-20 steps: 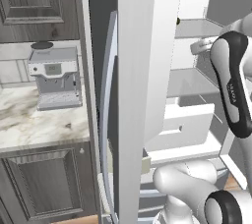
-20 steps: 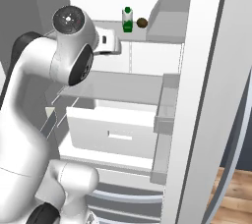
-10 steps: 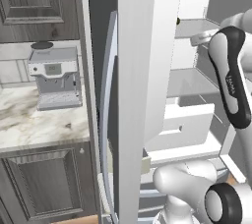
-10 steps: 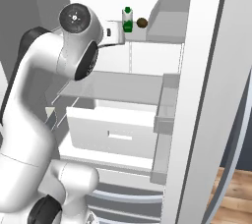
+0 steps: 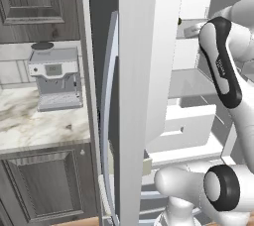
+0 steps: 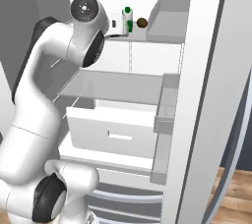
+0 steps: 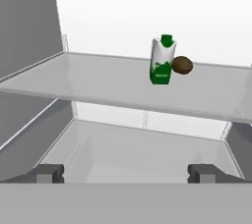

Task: Take out the milk from the fridge and place it on the tray on the counter. Then take the sugar cube near the tray and place it in the tray.

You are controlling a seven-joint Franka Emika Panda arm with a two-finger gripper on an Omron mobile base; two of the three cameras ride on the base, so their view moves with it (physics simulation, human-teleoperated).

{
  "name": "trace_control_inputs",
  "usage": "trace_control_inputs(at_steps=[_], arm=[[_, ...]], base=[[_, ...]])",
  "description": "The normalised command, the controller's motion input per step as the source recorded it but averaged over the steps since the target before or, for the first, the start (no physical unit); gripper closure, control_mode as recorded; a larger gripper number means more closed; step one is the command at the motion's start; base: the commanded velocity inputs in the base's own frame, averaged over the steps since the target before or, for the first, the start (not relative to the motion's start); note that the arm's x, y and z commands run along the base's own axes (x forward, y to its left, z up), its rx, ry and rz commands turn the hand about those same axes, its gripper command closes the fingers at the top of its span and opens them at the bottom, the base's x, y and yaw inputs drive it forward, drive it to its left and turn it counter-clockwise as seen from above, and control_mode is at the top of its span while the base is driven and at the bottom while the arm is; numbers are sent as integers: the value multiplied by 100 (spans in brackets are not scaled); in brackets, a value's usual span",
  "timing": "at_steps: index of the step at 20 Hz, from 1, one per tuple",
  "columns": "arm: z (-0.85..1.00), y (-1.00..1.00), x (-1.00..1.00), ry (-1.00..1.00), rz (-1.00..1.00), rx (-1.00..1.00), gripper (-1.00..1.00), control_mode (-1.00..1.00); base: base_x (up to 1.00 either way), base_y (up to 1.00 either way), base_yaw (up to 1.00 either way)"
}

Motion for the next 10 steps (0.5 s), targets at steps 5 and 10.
trace_control_inputs(at_steps=[5,10], arm=[[0,0,48,-5,0,0,-100,-100],[1,-7,45,-6,0,0,-100,-100]], base=[[0,0,0],[0,0,0]])
